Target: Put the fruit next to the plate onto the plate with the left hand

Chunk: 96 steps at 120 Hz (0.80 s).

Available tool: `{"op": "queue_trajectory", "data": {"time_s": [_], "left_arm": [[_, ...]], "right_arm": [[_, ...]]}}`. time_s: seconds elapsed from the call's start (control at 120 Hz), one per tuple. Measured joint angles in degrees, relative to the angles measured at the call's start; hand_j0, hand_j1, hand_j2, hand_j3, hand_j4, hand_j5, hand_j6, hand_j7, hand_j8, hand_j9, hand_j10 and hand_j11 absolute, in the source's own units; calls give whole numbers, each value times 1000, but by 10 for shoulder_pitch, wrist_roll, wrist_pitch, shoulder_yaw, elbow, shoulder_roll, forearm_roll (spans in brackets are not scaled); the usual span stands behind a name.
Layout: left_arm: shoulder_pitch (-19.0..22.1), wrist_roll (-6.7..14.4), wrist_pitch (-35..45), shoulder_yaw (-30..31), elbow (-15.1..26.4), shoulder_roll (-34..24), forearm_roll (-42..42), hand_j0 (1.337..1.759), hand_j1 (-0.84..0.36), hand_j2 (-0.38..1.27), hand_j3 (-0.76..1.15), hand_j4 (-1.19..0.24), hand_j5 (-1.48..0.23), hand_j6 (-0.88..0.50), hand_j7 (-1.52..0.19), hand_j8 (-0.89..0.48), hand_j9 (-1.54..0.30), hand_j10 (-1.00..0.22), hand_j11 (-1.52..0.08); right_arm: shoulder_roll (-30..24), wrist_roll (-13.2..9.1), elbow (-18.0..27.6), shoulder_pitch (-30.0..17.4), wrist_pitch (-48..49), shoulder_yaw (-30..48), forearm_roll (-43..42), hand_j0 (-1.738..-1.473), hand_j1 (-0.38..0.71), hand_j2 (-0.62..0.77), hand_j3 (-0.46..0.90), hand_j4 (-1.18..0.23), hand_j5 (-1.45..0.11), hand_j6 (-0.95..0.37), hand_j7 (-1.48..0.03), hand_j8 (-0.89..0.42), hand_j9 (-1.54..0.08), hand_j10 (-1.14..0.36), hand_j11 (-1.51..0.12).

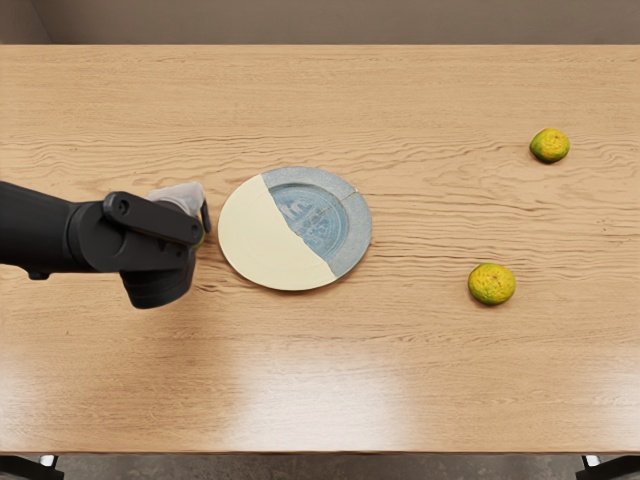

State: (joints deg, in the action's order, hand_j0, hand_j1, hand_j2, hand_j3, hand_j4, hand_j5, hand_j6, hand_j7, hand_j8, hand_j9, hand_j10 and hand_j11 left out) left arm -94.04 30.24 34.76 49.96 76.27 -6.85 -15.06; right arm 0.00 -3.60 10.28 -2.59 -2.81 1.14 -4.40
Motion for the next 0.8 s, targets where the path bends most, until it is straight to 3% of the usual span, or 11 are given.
{"op": "queue_trajectory", "data": {"time_s": [0.3, 0.508, 0.8], "left_arm": [[-44, 1, -24, -1, 3, -29, 5, 1648, -364, 370, 0, -815, -1229, -283, -1175, -232, -1176, -500, -1168], [-91, 2, -126, -24, 10, -56, 20, 1647, -389, 403, 0, -818, -1241, -257, -1180, -213, -1173, -496, -1176], [-118, 2, -226, -92, 19, -55, 41, 1648, -408, 438, 0, -813, -1262, -251, -1164, -219, -1172, -499, -1178]], "right_arm": [[0, 0, 0, 0, 0, 0, 0, -1658, -318, -5, 0, -26, -34, -26, -34, -26, -34, -26, -34], [0, 0, 0, 0, 0, 0, 0, -1658, -318, -5, 0, -26, -34, -26, -34, -26, -34, -26, -34], [0, 0, 0, 0, 0, 0, 0, -1658, -318, -5, 0, -26, -34, -26, -34, -26, -34, -26, -34]]}}
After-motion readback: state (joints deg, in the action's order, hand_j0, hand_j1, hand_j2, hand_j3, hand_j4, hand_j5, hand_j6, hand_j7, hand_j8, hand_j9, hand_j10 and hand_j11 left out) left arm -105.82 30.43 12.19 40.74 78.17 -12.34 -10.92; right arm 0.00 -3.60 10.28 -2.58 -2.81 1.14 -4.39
